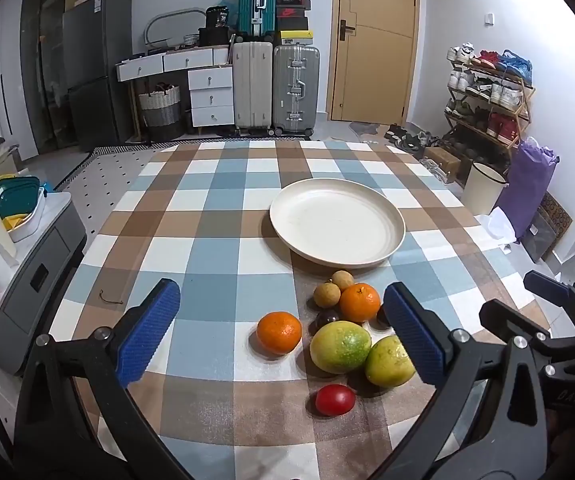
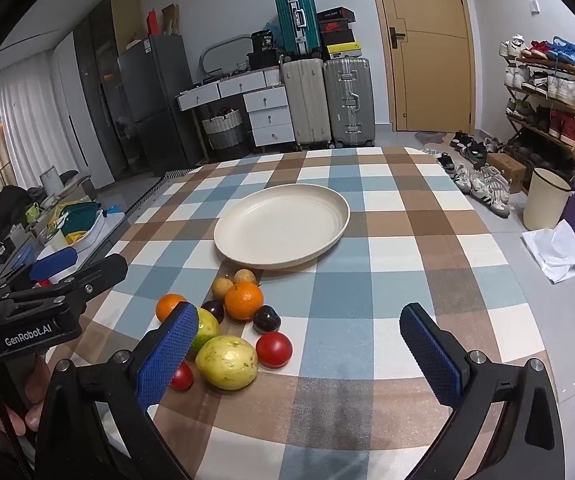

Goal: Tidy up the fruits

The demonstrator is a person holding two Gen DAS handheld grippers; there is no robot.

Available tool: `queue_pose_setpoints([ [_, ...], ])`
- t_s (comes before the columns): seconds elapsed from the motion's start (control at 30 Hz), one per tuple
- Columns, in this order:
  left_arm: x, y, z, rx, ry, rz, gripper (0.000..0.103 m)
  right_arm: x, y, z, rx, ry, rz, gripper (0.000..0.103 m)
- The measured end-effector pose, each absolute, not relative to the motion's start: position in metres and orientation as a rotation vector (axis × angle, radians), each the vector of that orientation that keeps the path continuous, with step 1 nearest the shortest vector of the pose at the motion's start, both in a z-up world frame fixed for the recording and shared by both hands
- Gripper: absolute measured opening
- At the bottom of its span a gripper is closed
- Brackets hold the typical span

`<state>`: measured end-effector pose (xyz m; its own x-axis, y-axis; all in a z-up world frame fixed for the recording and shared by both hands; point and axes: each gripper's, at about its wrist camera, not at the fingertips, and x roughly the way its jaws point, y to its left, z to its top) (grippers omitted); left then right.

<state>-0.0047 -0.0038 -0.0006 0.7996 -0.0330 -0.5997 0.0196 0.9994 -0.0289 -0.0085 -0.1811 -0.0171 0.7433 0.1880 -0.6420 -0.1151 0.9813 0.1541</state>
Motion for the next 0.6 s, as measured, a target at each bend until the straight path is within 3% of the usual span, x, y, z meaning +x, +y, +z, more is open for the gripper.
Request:
queue_pose_setpoints([
  [0.6, -0.0081, -0.0047, -0.0043, -0.028, 0.647, -0.030, 0.102, -0.0084, -0.1810, -0.0163, 0.108, 0.711, 0.169, 0.103],
])
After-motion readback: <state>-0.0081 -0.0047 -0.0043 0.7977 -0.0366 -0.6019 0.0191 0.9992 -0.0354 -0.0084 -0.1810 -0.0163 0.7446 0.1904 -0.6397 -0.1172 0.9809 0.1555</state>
